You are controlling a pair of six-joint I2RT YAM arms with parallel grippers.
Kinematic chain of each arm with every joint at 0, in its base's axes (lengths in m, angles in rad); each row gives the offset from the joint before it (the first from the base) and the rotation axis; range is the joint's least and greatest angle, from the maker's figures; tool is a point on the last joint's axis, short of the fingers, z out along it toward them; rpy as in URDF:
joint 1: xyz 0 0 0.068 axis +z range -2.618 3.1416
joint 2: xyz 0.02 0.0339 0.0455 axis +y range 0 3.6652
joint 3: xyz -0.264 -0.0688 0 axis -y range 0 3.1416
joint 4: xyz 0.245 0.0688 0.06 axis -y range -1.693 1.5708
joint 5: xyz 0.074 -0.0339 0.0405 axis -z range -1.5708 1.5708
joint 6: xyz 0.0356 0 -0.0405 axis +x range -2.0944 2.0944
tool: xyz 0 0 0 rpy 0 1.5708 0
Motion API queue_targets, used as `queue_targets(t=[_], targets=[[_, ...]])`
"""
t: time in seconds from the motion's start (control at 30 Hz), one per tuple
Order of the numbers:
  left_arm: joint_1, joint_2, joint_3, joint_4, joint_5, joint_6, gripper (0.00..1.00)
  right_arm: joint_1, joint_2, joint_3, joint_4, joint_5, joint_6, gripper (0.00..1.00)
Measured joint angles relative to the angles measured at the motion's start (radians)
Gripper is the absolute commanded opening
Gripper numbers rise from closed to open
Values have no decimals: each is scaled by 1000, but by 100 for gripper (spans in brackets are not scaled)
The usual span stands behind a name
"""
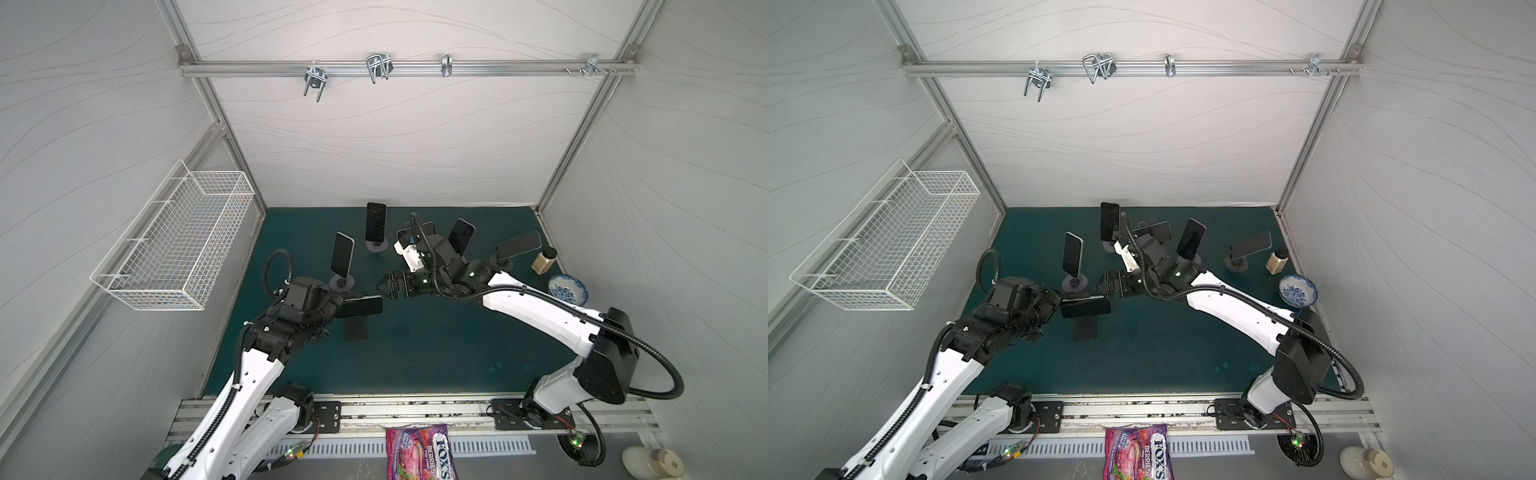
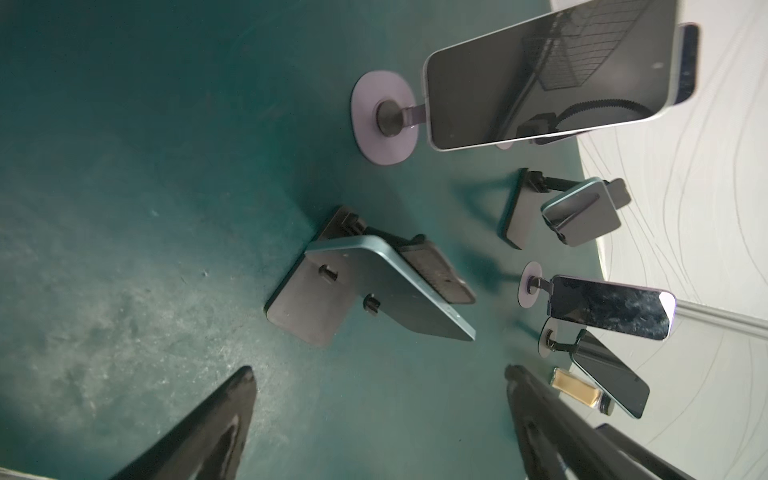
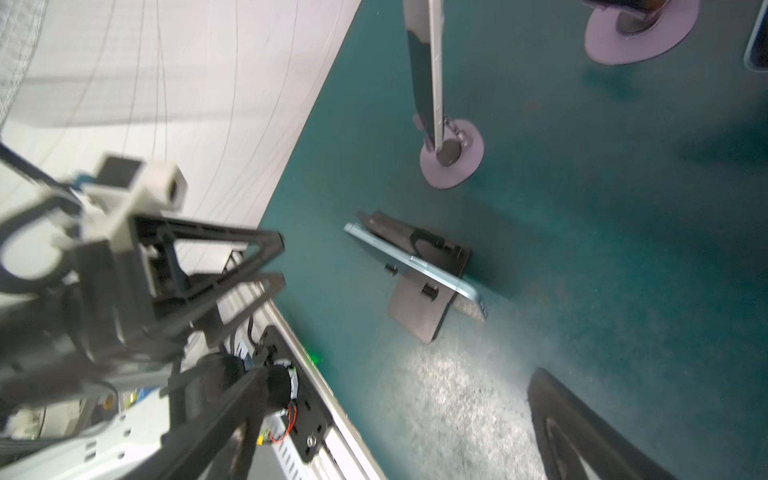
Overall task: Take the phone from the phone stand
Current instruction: 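Move the right gripper to the teal phone while the left arm holds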
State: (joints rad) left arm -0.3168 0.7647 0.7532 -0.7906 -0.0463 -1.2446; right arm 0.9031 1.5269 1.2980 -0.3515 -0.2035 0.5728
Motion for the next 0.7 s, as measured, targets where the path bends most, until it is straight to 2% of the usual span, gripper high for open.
queue_targets(t=[0.2, 0.57, 0.7], targets=[[28, -85, -118, 57, -4, -62, 93, -47, 10, -60, 87, -19, 107, 99], [54, -95, -156, 113, -21, -70, 92, -71, 53, -229, 243, -49, 335, 98], [54, -96, -163, 120, -19, -70, 92, -74, 125, -227, 290, -117, 372, 97]])
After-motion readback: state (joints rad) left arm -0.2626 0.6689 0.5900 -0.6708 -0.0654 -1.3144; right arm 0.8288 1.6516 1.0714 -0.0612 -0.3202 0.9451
